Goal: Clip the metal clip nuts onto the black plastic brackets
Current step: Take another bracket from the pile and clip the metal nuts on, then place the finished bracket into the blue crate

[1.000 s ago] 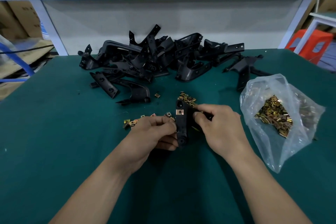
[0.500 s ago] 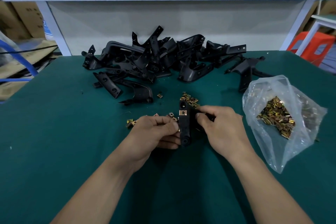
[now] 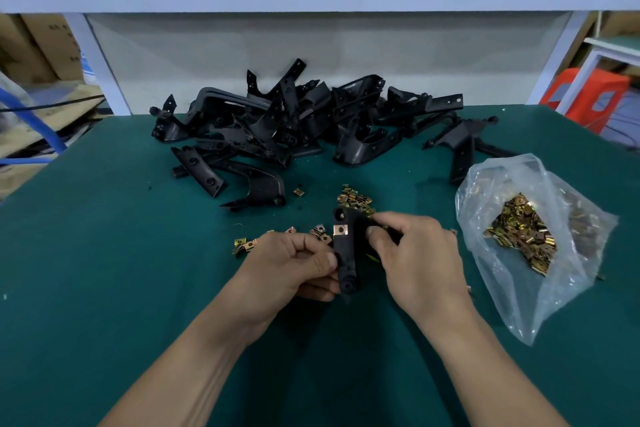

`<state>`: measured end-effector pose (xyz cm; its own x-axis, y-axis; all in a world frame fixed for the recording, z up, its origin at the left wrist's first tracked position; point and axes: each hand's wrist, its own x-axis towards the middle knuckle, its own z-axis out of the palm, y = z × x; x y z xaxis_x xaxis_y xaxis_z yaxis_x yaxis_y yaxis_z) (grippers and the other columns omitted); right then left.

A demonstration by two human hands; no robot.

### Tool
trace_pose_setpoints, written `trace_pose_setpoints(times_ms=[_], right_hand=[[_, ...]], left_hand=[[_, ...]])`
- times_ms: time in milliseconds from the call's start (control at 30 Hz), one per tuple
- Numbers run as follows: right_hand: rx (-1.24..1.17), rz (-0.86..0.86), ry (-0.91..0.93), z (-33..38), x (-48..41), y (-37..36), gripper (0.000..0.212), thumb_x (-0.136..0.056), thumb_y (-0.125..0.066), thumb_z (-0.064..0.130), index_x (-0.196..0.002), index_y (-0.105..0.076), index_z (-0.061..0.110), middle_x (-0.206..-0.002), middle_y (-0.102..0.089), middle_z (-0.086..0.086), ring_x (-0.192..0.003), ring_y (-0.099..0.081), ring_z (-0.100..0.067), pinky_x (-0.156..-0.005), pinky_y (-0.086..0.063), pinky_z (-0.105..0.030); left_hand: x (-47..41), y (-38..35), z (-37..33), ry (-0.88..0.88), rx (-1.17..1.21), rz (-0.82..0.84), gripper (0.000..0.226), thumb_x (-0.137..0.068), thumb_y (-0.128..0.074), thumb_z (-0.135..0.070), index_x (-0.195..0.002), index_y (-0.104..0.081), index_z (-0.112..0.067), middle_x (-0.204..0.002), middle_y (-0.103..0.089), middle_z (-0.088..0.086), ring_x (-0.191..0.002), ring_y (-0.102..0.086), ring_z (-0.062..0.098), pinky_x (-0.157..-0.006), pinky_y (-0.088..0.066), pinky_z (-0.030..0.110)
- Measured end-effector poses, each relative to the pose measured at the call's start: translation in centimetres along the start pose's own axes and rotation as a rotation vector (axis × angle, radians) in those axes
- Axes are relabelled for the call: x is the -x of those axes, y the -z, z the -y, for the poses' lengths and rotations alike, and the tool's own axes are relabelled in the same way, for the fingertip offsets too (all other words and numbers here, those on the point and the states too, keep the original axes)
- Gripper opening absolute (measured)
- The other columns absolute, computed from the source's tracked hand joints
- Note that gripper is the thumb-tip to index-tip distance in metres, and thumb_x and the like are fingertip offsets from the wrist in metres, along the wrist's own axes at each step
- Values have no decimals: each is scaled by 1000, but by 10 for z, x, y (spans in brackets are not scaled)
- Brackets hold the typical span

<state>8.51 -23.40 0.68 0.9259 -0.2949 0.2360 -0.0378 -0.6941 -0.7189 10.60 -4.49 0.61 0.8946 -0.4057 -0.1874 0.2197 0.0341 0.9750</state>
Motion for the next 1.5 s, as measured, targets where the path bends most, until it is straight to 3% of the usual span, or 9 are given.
trace_pose_setpoints(times_ms=[133,233,400,567,700,867,1033,1267,1500], right_hand=[[-2,30,3,-2,-2,0,7,-94,-67,37,-99,-70,40,-71,-69,11,-78,-63,-23,-75,-54,-41],[24,45,9,-2,0,-2,12,-93,-67,39,-104,-67,45,-76,-71,11,-82,-64,-22,-77,-54,-41],[-48,112,1,-2,-2,-4,10,-93,-66,34,-89,-73,40,-73,-68,9,-80,-62,-22,-76,-54,-42],[-66,135,1,-2,-1,-7,9,-92,-68,37,-89,-71,45,-73,-69,14,-79,-63,-17,-75,-54,-38],[-61,115,-2,-4,-6,-6,21,-92,-68,36,-79,-69,53,-70,-67,13,-75,-62,-15,-69,-52,-35],[-97,27,-50,-4,-5,-6,12,-93,-67,37,-92,-71,49,-77,-72,13,-79,-66,-14,-71,-54,-35],[-70,-103,-52,0,0,-10,12,-96,-64,35,-100,-75,35,-75,-70,11,-76,-64,-20,-74,-53,-38],[-142,-200,-35,9,8,-13,10,-97,-64,31,-99,-73,33,-77,-71,13,-77,-65,-18,-76,-54,-41],[-126,-155,-47,7,7,-14,13,-98,-61,32,-101,-73,35,-78,-71,11,-77,-64,-19,-75,-53,-40]], left_hand=[[-2,1,2,25,-71,-5,10,-93,-68,1,-94,-74,-8,-79,-76,17,-67,-72,22,-62,-60,27],[-2,4,4,31,-175,32,26,-94,-65,3,-113,-70,-15,-80,-77,15,-71,-73,24,-64,-60,28],[0,13,-8,9,-181,157,33,-89,-71,-6,-110,-76,-30,-81,-75,17,-72,-72,22,-64,-58,27],[-1,18,-9,16,-251,202,35,-94,-68,2,-111,-74,-27,-77,-74,16,-65,-71,22,-57,-57,26],[-3,13,-2,15,-177,79,30,-93,-69,2,-119,-69,-13,-76,-74,16,-64,-70,20,-57,-57,25],[-4,-3,6,-12,-37,-277,18,-79,-83,-1,-94,-74,-4,-71,-75,13,-59,-69,18,-55,-56,24],[4,-29,11,-231,-367,-544,20,-75,-88,-22,-81,-78,-38,-74,-75,-22,-71,-71,-5,-65,-53,8],[11,-41,7,-329,-510,-594,74,-72,-91,-29,-136,-59,-45,-79,-73,-29,-82,-65,-17,-75,-35,-8],[10,-43,7,-416,-672,-614,72,-77,-84,-31,-140,-53,-47,-70,-67,-37,-81,-60,-23,-85,-24,-10]])
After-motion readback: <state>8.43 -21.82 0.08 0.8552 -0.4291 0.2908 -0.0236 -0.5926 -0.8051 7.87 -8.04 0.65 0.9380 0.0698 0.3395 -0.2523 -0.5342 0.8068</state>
